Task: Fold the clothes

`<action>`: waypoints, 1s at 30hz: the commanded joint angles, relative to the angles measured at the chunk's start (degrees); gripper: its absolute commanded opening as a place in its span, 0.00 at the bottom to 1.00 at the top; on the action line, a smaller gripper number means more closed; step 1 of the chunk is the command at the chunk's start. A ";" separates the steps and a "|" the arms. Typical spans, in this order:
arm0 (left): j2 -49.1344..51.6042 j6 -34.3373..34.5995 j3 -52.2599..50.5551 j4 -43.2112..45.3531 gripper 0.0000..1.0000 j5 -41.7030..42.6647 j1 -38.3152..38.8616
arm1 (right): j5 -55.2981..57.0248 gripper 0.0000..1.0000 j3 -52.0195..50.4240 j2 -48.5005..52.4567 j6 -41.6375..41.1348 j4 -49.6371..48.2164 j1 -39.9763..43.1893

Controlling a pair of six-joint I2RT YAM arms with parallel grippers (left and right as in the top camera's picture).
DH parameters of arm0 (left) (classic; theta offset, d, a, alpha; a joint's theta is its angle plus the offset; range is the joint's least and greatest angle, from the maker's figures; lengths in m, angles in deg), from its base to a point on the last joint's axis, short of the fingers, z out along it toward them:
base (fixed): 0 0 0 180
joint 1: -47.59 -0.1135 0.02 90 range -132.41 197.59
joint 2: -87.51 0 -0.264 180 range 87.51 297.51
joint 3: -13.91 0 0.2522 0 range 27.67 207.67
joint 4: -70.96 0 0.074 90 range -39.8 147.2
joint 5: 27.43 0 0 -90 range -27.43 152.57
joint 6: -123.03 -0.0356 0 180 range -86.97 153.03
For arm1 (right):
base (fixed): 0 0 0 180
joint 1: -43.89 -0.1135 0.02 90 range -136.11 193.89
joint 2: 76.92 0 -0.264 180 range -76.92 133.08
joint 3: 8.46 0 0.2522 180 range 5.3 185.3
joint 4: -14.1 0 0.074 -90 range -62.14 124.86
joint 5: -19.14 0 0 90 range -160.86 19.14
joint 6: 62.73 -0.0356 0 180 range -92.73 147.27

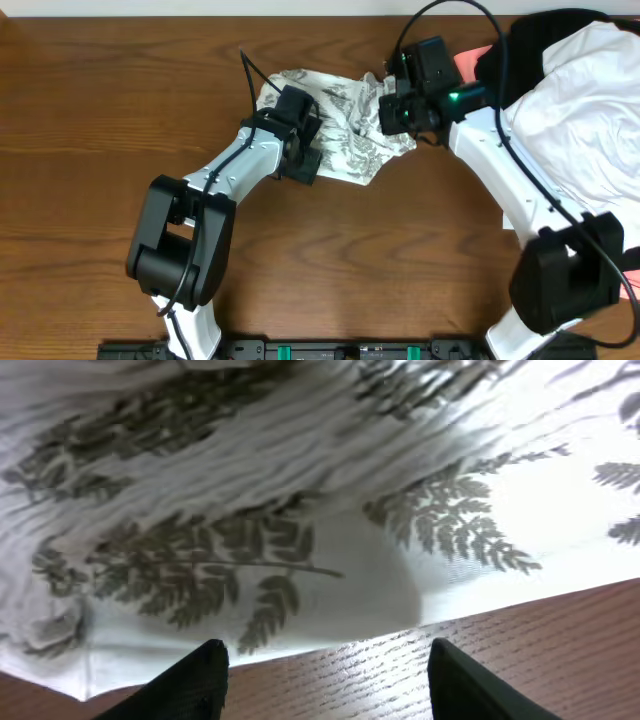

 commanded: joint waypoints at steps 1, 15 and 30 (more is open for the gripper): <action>0.57 0.50 -0.55 -0.37 0.64 -0.09 -0.02 | 2.10 0.01 1.44 -0.55 -0.63 0.00 0.44; -7.21 -0.26 -0.35 13.55 0.77 -8.31 -0.26 | 5.20 0.01 1.44 -0.87 -0.17 9.11 7.85; 4.52 -0.57 -0.35 39.26 0.77 -8.28 -7.34 | 4.28 0.01 1.44 -0.87 1.14 11.72 7.69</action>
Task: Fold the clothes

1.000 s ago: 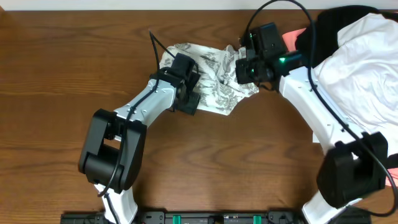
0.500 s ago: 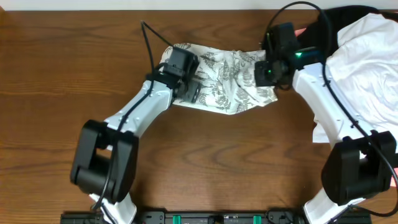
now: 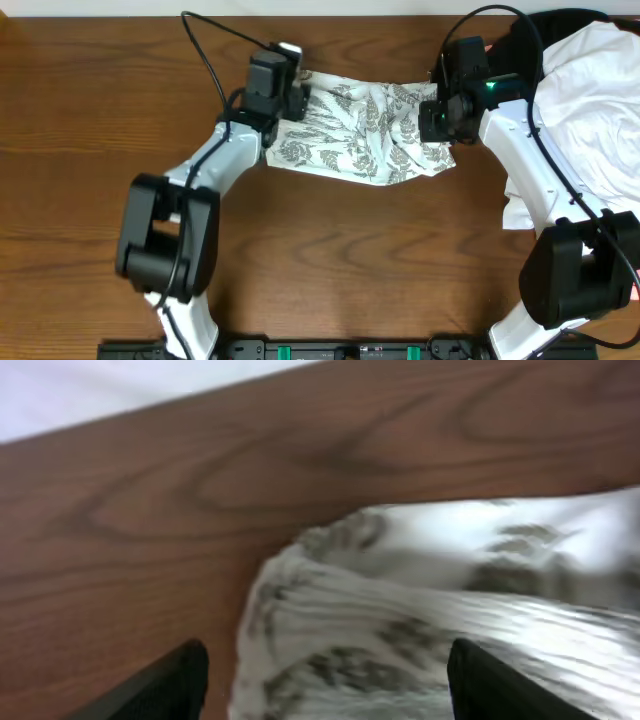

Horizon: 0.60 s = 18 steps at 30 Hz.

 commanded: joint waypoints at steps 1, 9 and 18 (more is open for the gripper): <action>4.28 -0.33 -0.04 2.19 0.76 -0.17 -0.98 | -0.09 0.01 1.33 -0.92 0.85 0.24 -0.44; 8.44 1.42 -0.04 -4.22 0.75 1.95 0.17 | 0.09 0.01 1.33 -0.92 0.85 -0.09 -0.26; 8.35 9.86 -0.07 -22.64 0.71 2.25 4.96 | 2.60 0.01 1.33 -0.92 0.83 -3.76 3.06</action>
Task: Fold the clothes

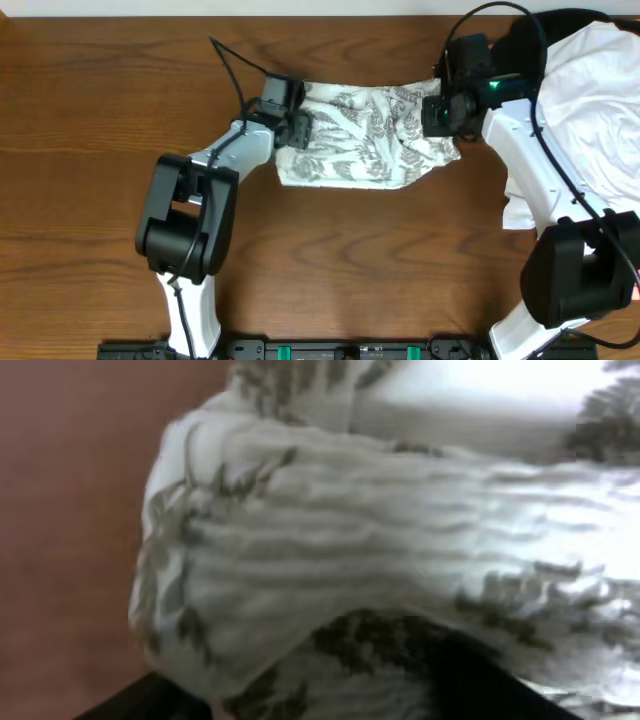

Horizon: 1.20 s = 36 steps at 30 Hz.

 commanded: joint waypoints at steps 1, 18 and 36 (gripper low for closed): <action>2.21 4.04 -2.03 -7.52 0.71 1.49 3.21 | 1.86 0.01 1.31 -0.92 0.81 -1.03 2.45; 2.21 6.58 -2.03 -15.21 0.72 1.68 9.60 | -5.33 0.01 2.45 -2.40 6.91 -2.21 0.33; 2.21 6.58 -2.03 -15.13 0.72 1.68 9.60 | -5.66 0.01 2.60 -2.73 5.29 0.20 -19.69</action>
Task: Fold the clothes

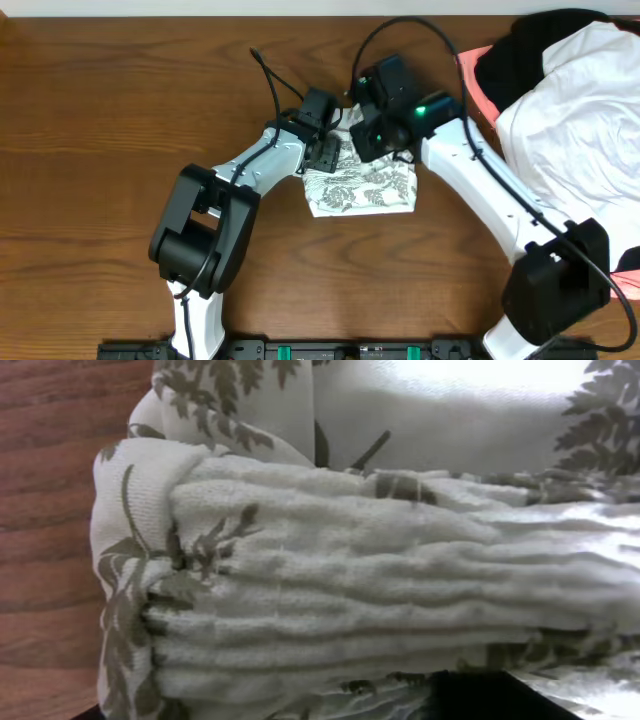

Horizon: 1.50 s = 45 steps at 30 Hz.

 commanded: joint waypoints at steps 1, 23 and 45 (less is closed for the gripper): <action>3.98 -0.94 -3.06 -2.58 0.72 1.03 0.81 | -1.99 0.01 1.73 -1.97 -0.52 1.14 -1.97; 3.98 -0.94 -3.06 -2.19 0.72 3.19 0.83 | -4.90 0.24 1.70 -1.95 -1.55 2.23 -10.80; -0.98 -0.98 -3.04 -4.74 0.82 -16.65 0.52 | -2.14 0.52 1.73 -10.69 -0.24 -1.92 -6.32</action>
